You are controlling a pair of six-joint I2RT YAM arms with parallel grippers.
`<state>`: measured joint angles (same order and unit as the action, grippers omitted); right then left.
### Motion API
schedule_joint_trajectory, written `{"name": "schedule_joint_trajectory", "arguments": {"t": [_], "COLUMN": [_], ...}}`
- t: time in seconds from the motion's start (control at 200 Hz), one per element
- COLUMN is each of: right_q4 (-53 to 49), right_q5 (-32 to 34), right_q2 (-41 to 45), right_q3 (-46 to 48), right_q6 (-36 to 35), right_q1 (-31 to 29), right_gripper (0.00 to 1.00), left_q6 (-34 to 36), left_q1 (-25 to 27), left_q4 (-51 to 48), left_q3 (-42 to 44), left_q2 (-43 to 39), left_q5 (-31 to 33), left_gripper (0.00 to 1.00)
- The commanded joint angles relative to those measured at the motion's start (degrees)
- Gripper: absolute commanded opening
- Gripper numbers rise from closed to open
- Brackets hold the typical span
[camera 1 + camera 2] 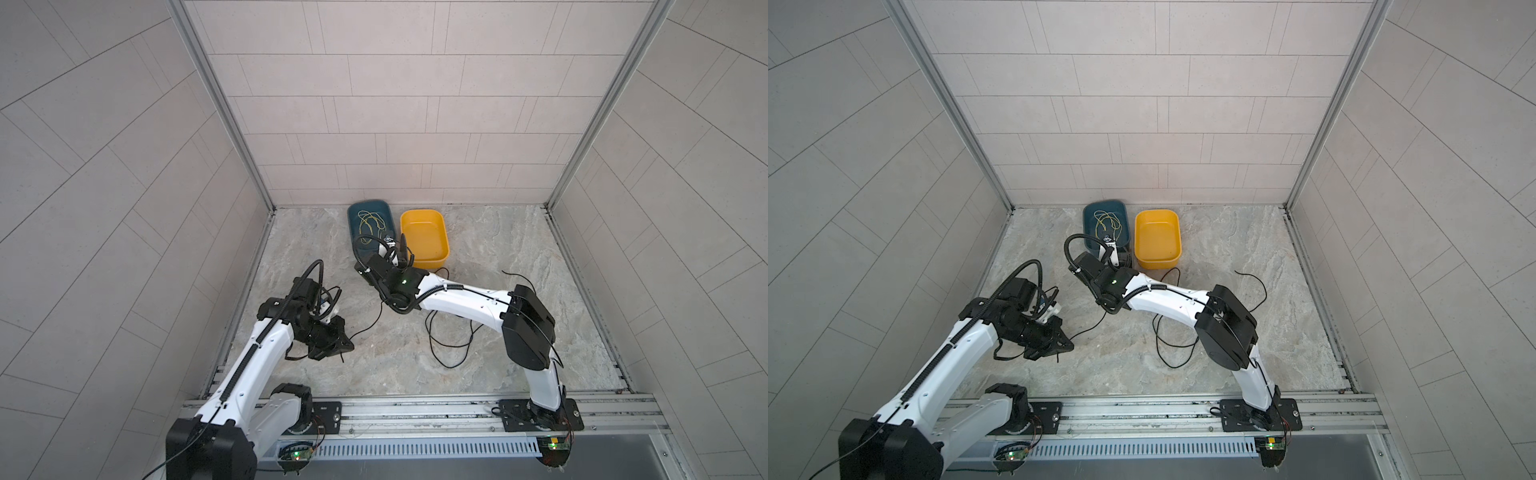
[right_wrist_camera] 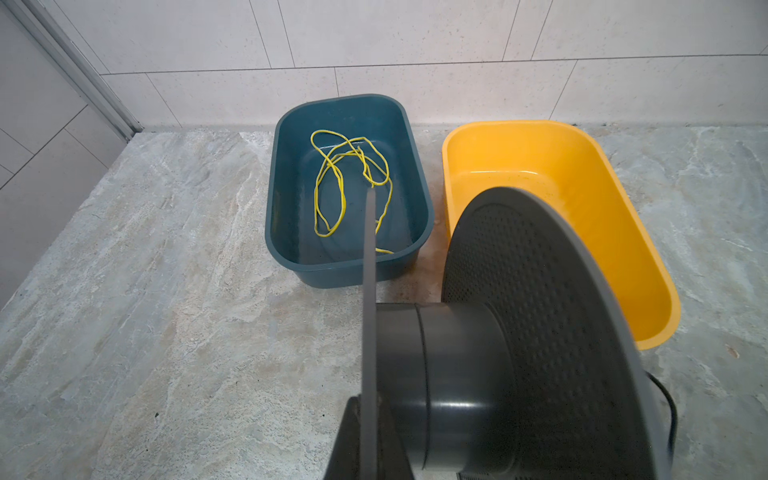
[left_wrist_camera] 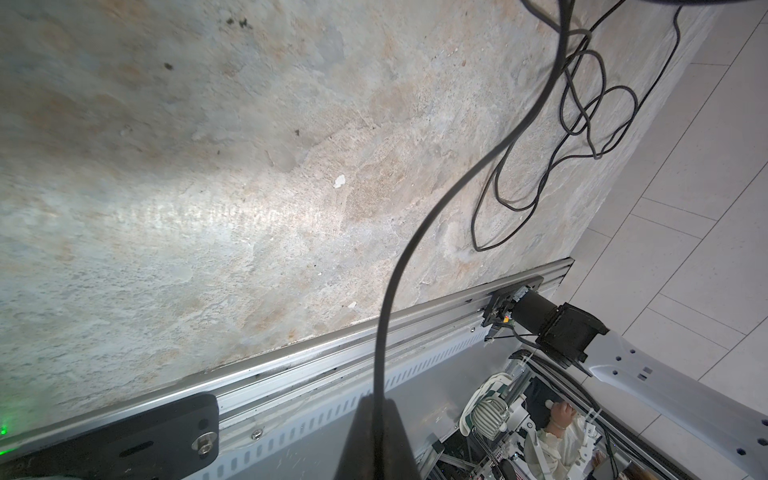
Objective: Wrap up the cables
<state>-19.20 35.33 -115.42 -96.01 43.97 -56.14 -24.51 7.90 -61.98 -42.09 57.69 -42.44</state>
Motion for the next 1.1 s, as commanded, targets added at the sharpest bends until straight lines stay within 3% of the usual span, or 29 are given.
{"name": "schedule_joint_trajectory", "arguments": {"t": [0.0, 0.14, 0.265, 0.55, 0.731, 0.836, 1.096], "right_q4": [1.6, 1.9, 7.5, 10.7, 10.4, 8.2, 10.8], "right_q5": [1.2, -0.1, -2.9, -7.7, -14.9, -19.9, -32.1], "right_q2": [-0.9, -0.7, 1.3, 6.9, 12.3, 15.6, 29.9], "right_q3": [-1.7, -1.3, 2.2, 3.6, 4.1, 4.7, 15.8], "right_q6": [0.2, 0.2, -1.5, -7.1, -10.7, -10.8, -20.3], "right_q1": [0.4, 0.4, 0.5, 0.5, 1.3, 2.6, 7.0], "right_gripper": [0.03, 0.1, 0.32, 0.65, 0.8, 0.82, 0.82], "left_q6": [0.8, 0.8, 0.4, 1.3, 1.1, -0.5, -8.7], "left_q1": [0.2, 0.2, 0.3, 0.3, 1.5, 3.1, 11.0], "left_q4": [-0.9, -0.8, -0.1, -0.4, -0.4, 0.8, 6.5], "left_q3": [-1.8, -2.0, -2.1, -4.0, -6.8, -8.6, -14.3], "left_q2": [0.1, 0.0, -0.2, -0.6, -1.3, -1.8, -0.8], "left_q5": [-0.8, -0.9, -2.6, -3.7, -4.9, -5.5, -4.2], "left_gripper": [0.0, 0.0, 0.0, 0.0, 0.0, 0.0, 0.0]}}
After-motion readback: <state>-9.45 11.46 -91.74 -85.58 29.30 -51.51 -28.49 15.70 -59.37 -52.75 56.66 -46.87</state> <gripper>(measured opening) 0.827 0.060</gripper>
